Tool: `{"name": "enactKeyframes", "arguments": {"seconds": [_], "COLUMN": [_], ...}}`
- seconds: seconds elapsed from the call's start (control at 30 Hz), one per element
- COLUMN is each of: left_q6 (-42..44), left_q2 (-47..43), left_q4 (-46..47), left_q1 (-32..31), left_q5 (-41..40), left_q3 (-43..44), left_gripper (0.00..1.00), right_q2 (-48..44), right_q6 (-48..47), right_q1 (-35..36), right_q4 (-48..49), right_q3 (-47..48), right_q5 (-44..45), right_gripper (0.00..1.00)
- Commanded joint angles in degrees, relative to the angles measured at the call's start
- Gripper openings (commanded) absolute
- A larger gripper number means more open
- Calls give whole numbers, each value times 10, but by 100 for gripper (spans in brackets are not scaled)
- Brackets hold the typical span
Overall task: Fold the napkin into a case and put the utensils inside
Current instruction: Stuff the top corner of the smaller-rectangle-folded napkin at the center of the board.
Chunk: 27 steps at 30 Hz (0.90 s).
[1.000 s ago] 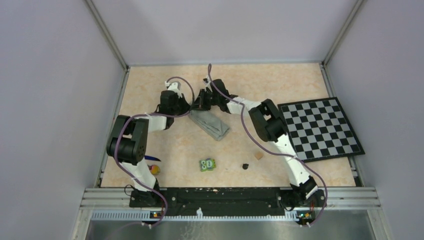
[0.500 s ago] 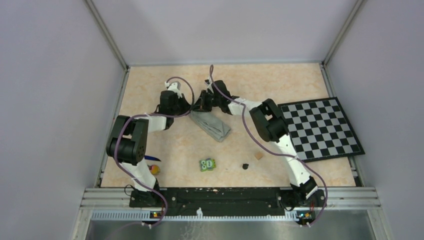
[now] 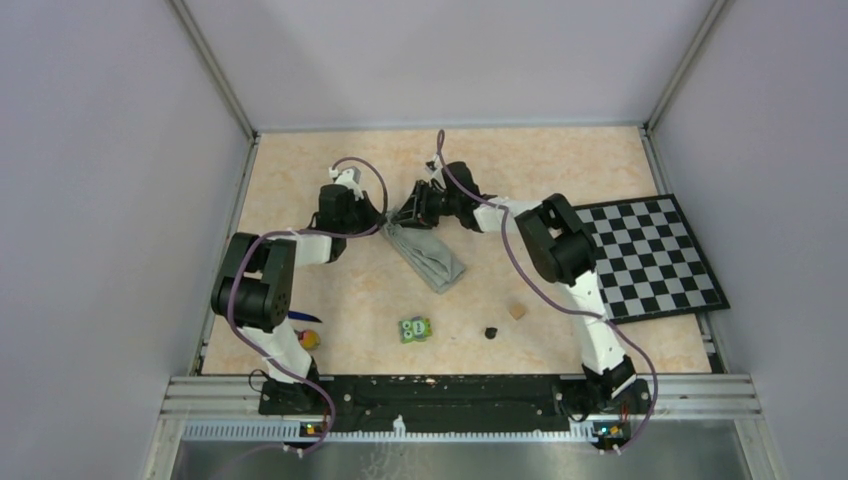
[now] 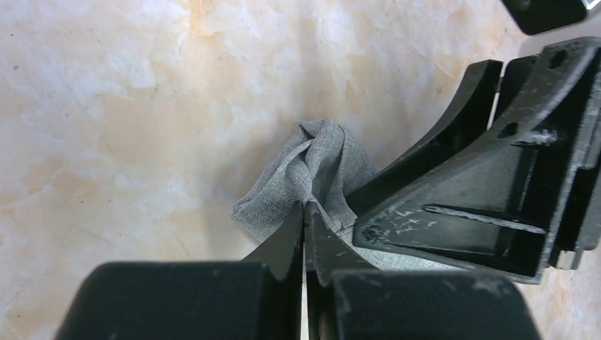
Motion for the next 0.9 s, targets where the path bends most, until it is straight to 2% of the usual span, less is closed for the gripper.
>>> {"name": "enactKeyframes", "arguments": {"seconds": [0.0,0.07,0.27,0.4,0.5,0.67,0.77,0.87], "left_q6": [-1,1,5,6,6,-5,-36,-42], "left_q2": [6,5,-2,-3,-5,6,20,11], "left_q4": [7,6,7,12,18,16,-14,-36], "left_q1": [-1,-1,-1,-1,-1,-3,-3,0], "left_q5": [14,17,17,28,36,64,64,57], "left_q3": [-2,-2,-5,-5,-5,8,20,17], "left_gripper": [0,0,0,0,0,0,0,0], "right_q2": [-52,-54,-16,13,40,96,119,74], "right_q6": [-47,-52,-46,-39,-25,18,-2,18], "right_q1": [-6,-6,-6,6,20,42,46,25], "right_q4": [2,3,19,11,5,0,-77,-8], "right_q3": [-22,-31,-9,32,70,141,183,94], "right_q5": [-19,-14,-31,-34,-31,-10,18,11], "right_gripper": [37,37,20,8,4,4,11,20]}}
